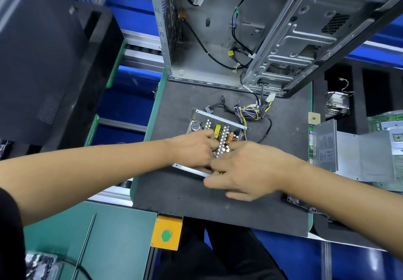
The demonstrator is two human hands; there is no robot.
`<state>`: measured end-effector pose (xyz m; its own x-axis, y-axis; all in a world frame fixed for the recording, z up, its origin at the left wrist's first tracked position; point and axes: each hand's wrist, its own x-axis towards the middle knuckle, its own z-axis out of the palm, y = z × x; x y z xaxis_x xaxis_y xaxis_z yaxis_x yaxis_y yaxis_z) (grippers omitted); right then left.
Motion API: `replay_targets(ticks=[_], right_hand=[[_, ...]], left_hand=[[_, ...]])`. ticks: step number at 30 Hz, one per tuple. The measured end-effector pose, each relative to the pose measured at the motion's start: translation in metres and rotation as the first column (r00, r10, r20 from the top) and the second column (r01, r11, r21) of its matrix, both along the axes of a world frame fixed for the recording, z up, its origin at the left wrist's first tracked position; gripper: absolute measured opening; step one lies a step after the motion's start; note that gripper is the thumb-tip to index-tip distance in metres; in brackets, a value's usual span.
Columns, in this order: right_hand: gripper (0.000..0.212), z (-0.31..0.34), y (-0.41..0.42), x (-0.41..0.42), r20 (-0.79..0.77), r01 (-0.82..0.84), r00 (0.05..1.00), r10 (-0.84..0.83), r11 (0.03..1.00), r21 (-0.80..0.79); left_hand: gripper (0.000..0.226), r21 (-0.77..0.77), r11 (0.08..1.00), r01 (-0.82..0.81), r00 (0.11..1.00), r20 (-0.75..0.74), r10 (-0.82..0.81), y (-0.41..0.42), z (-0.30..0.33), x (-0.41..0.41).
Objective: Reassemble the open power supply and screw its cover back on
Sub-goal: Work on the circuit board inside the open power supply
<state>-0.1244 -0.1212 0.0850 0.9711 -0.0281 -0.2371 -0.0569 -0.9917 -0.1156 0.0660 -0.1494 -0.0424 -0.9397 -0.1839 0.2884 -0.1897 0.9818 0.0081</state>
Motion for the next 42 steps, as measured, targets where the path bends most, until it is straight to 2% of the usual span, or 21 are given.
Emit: replay_targets(ticks=[2, 5, 9, 17, 25, 30, 37, 42], right_hand=[[0.019, 0.001, 0.002, 0.0, 0.013, -0.031, 0.999, 0.032, 0.997, -0.074], [0.026, 0.003, 0.002, -0.001, 0.077, -0.075, 0.993, 0.092, 0.977, -0.198], [0.027, 0.006, 0.005, -0.005, 0.043, -0.108, 0.992, 0.121, 0.968, -0.226], [0.025, 0.013, 0.004, -0.004, -0.063, -0.153, 0.988, 0.143, 0.965, -0.211], [0.021, 0.012, 0.004, -0.004, -0.046, -0.11, 0.994, 0.103, 0.976, -0.187], [0.019, 0.01, 0.004, -0.004, -0.017, -0.095, 0.996, 0.093, 0.979, -0.182], [0.009, 0.009, 0.0, -0.004, -0.045, -0.081, 0.996, 0.076, 0.989, -0.122], [0.01, 0.008, 0.0, -0.003, -0.084, -0.075, 0.994, 0.067, 0.993, -0.092]], left_hand=[[0.042, 0.016, 1.0, 0.011, 1.0, -0.017, -0.01, 0.002, 0.002, 0.0], [0.034, 0.078, 0.996, 0.042, 0.997, -0.068, -0.037, 0.001, 0.009, -0.001], [0.033, 0.093, 0.995, 0.047, 0.997, -0.057, -0.042, 0.003, 0.005, -0.001], [0.033, 0.131, 0.991, 0.015, 0.998, -0.058, -0.008, 0.005, 0.002, 0.002], [0.032, 0.194, 0.981, 0.014, 0.998, -0.07, -0.001, 0.006, 0.003, 0.004], [0.031, 0.244, 0.97, -0.012, 0.999, -0.026, 0.019, 0.006, 0.005, 0.004], [0.032, 0.178, 0.984, 0.016, 1.0, -0.023, -0.012, 0.006, 0.007, 0.005], [0.033, 0.145, 0.989, -0.001, 1.0, -0.013, 0.003, 0.007, 0.008, 0.004]])
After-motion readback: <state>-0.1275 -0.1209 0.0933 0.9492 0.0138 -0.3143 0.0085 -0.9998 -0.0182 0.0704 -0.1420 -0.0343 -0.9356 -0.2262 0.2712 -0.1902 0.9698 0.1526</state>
